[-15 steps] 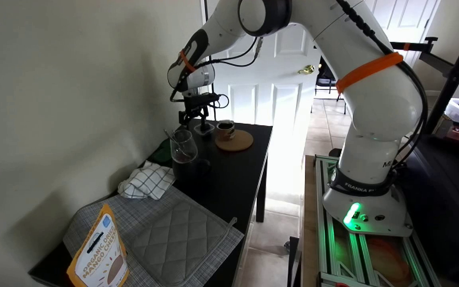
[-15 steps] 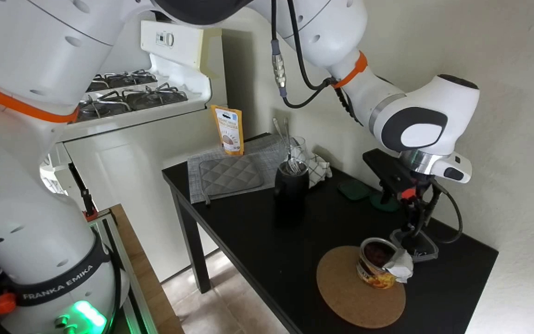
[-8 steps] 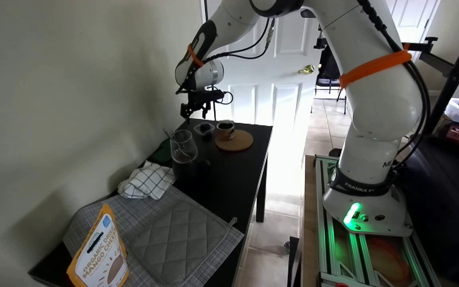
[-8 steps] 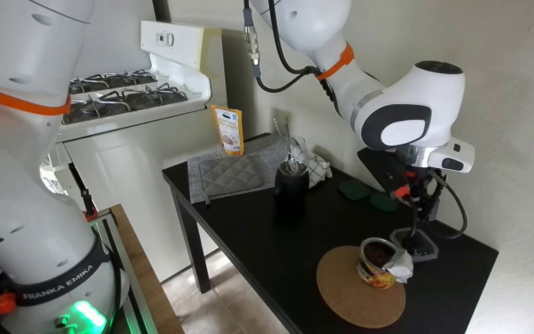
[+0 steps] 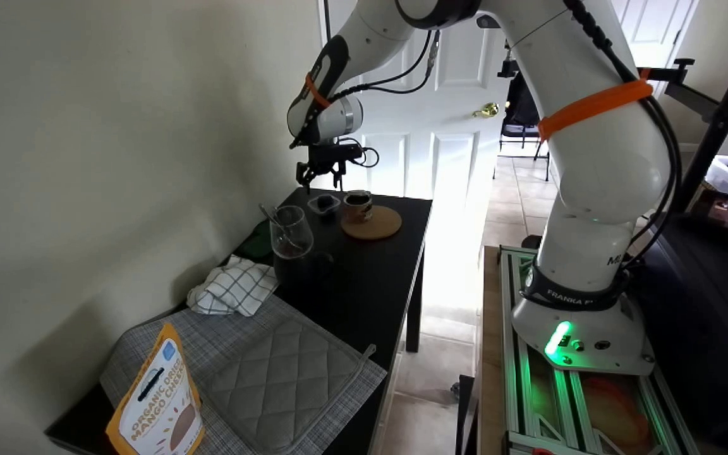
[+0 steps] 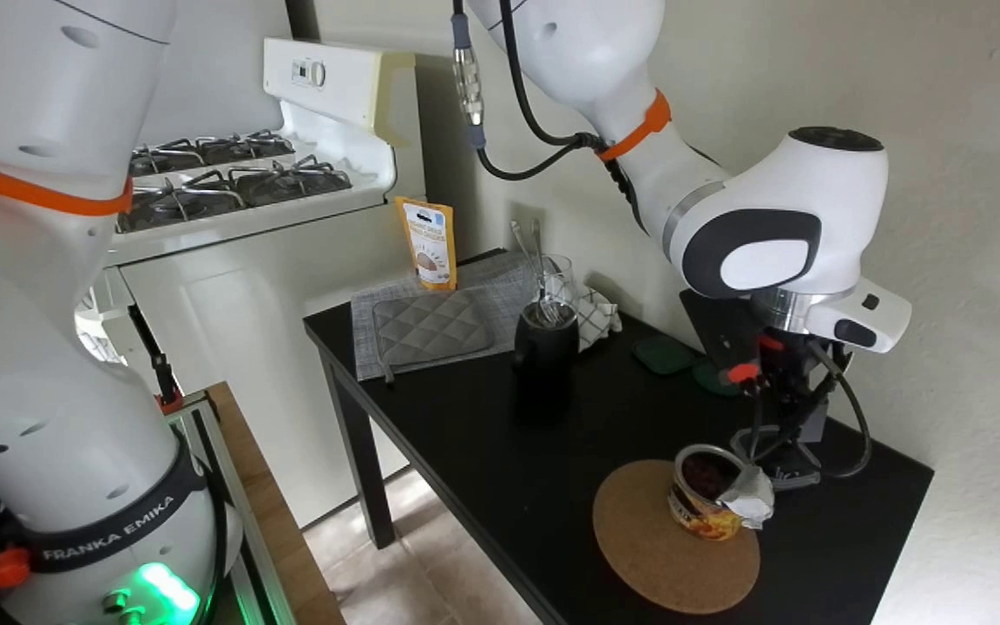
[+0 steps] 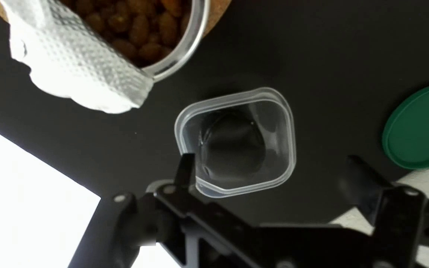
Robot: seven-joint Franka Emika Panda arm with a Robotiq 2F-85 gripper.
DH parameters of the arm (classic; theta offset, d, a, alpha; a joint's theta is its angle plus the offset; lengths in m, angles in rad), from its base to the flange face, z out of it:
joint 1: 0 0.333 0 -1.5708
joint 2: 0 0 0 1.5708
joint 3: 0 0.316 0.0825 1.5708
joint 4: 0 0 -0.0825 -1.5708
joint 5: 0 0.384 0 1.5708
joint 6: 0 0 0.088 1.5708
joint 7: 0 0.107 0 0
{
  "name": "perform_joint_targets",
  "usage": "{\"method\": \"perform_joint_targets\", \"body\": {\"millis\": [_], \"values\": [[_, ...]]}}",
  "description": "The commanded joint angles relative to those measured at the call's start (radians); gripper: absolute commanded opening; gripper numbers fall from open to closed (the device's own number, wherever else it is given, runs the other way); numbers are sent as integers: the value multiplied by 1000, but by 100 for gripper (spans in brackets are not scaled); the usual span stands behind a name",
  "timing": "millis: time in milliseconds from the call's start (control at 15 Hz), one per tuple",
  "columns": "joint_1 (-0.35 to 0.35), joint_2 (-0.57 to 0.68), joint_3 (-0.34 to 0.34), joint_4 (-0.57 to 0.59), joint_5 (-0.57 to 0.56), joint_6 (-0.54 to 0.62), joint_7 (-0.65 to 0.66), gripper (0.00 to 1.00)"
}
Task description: Remove the black object from the clear bowl and put it on the counter.
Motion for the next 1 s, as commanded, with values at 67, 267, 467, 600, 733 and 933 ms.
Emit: {"method": "perform_joint_targets", "body": {"millis": [67,267,467,600,733,933], "values": [[9,39,-26,28,2,-21,83,100],[8,67,-30,51,4,-31,114,96],[14,91,-43,71,0,-32,155,88],[27,97,-67,73,-13,-29,192,85],[34,104,-83,81,-18,-35,215,73],[45,119,-99,98,-25,-55,237,45]]}}
